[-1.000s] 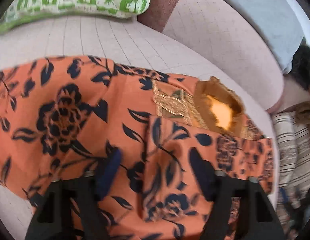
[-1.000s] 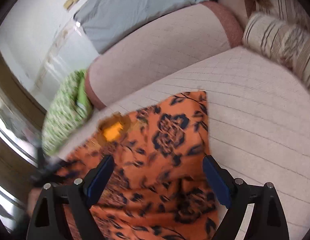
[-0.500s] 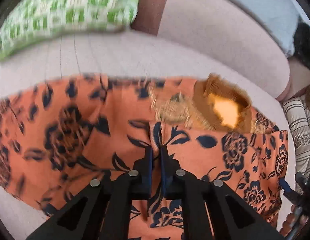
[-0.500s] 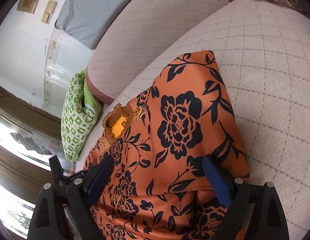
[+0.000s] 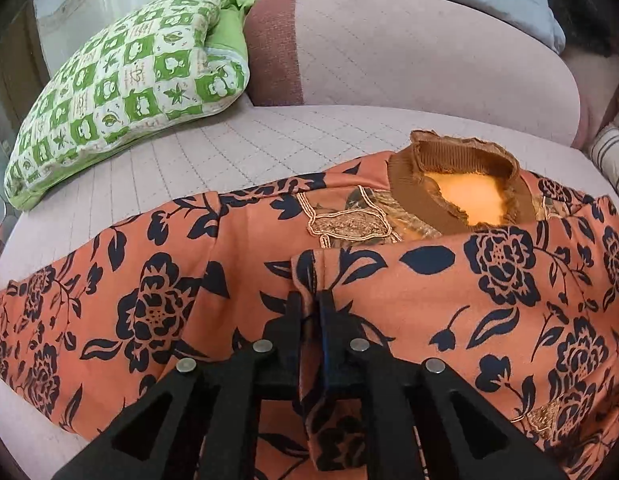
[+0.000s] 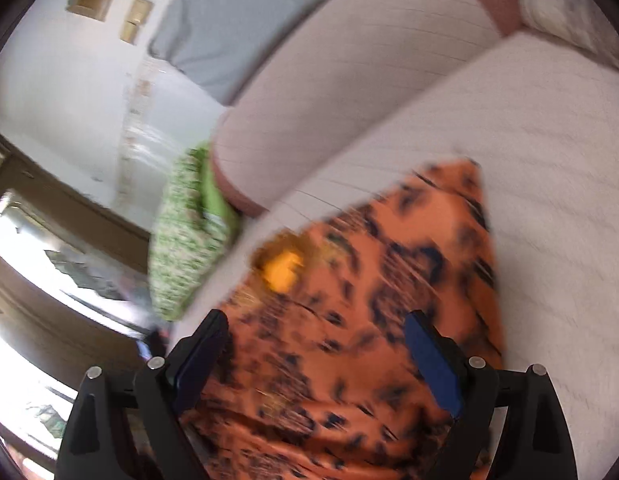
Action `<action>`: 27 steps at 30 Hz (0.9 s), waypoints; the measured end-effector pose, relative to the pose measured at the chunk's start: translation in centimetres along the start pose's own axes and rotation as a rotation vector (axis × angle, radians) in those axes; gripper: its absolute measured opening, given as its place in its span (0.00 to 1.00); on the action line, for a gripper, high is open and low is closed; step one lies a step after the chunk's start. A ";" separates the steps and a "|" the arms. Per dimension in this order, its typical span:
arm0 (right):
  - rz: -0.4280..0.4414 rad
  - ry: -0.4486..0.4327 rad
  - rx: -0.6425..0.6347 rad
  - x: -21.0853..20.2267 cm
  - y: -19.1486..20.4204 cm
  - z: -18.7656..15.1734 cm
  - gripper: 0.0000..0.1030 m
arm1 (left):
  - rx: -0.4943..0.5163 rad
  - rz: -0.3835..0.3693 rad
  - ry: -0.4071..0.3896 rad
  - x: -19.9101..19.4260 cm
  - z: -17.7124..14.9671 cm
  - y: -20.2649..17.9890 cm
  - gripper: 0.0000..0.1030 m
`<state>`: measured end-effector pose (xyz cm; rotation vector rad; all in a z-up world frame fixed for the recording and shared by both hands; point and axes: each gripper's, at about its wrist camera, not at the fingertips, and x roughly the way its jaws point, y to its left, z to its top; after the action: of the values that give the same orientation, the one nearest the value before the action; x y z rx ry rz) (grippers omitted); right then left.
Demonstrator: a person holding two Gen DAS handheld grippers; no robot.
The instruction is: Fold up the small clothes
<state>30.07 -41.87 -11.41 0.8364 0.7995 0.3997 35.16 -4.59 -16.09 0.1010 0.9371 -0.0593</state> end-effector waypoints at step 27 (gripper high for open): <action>-0.253 0.007 -0.247 -2.1 5.2 -15.0 0.92 | -0.800 -0.112 -0.197 -12.3 -10.2 28.7 0.74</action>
<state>17.21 -32.36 -12.58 0.4970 0.8323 0.2697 22.45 25.18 -10.44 -0.6860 0.7126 0.2009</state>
